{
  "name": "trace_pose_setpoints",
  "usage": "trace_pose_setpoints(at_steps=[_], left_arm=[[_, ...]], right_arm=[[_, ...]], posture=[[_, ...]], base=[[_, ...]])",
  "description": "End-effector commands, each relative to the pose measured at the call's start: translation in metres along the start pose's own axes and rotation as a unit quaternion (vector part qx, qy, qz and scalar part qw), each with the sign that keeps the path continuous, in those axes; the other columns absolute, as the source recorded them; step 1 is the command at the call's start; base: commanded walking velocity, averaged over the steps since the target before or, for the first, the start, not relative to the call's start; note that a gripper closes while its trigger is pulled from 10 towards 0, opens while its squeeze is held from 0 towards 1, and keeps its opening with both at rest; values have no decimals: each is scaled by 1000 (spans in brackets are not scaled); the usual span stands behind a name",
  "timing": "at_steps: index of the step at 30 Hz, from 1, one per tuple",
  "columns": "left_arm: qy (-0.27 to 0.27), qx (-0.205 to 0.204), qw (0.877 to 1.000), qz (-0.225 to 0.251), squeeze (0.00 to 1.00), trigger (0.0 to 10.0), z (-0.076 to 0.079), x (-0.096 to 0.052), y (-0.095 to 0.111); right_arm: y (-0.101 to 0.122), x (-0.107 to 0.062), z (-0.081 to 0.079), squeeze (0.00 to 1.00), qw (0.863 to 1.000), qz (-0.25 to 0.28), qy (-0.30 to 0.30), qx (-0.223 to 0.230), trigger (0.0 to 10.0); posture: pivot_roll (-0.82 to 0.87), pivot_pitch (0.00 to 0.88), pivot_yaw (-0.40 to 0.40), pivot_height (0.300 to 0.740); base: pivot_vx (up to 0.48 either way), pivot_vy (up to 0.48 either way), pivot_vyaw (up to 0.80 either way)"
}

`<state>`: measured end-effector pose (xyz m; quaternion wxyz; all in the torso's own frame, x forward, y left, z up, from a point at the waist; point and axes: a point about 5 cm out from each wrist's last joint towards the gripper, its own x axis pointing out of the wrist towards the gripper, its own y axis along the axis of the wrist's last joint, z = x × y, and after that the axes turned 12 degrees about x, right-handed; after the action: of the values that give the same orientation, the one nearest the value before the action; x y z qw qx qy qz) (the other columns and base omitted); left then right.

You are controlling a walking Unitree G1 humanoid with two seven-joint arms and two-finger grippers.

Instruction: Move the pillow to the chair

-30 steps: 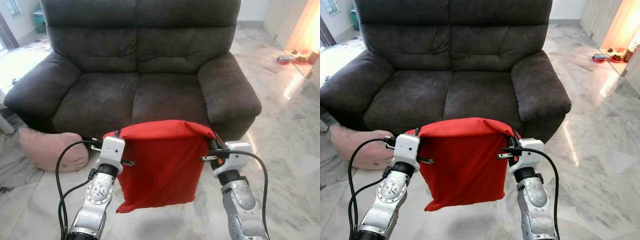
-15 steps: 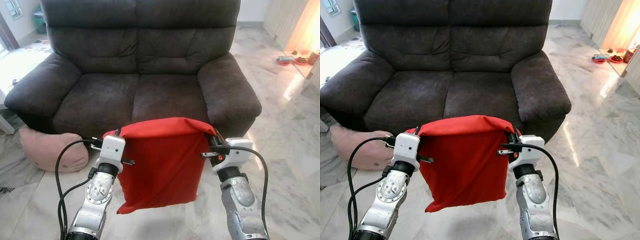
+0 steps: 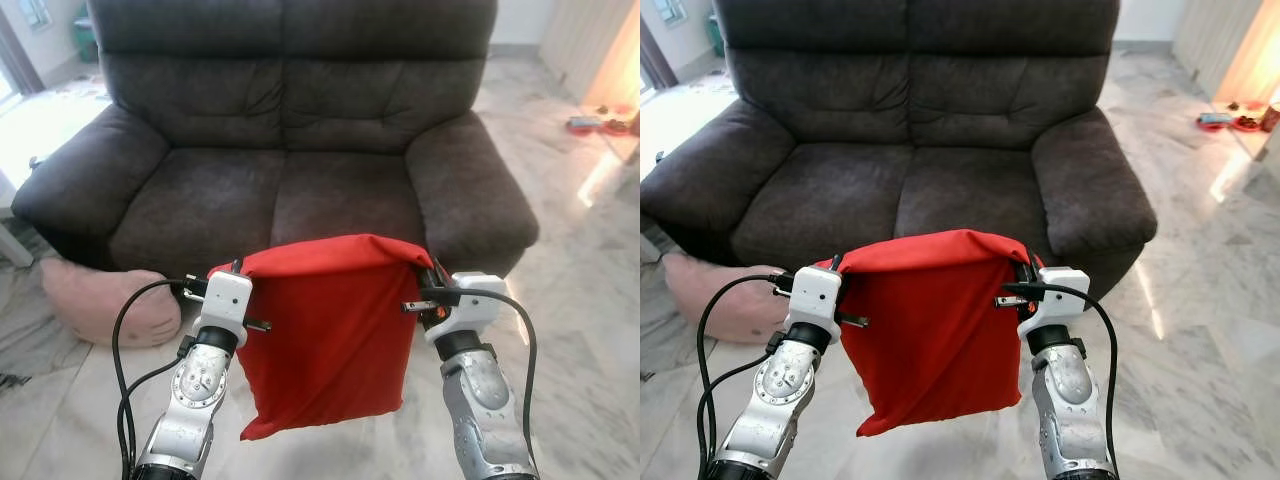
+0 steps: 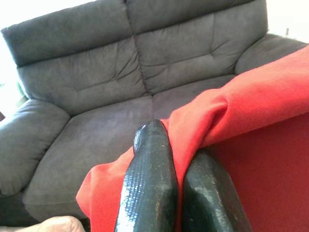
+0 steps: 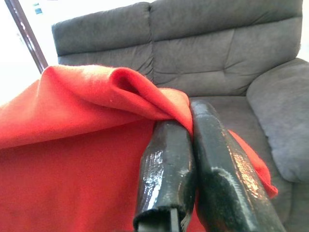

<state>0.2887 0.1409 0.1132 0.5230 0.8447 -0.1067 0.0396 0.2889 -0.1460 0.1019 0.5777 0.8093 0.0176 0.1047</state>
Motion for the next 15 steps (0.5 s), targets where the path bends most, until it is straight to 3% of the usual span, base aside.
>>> trace_pose_setpoints(at_steps=[1, 15], left_arm=[[30, 4, 999, 43, 0, 10000, -12, 4, 18], [31, 2, 999, 44, 0, 10000, -11, 5, 19]], right_arm=[[20, 5, 0, 0, 999, 44, 0, -6, 10000], [22, 6, -1, 0, 999, 45, 3, -14, 10000]], posture=[[-4, 62, 24, 740], [-9, 65, 23, 740]], base=[[416, 0, 0], [418, 0, 0]])
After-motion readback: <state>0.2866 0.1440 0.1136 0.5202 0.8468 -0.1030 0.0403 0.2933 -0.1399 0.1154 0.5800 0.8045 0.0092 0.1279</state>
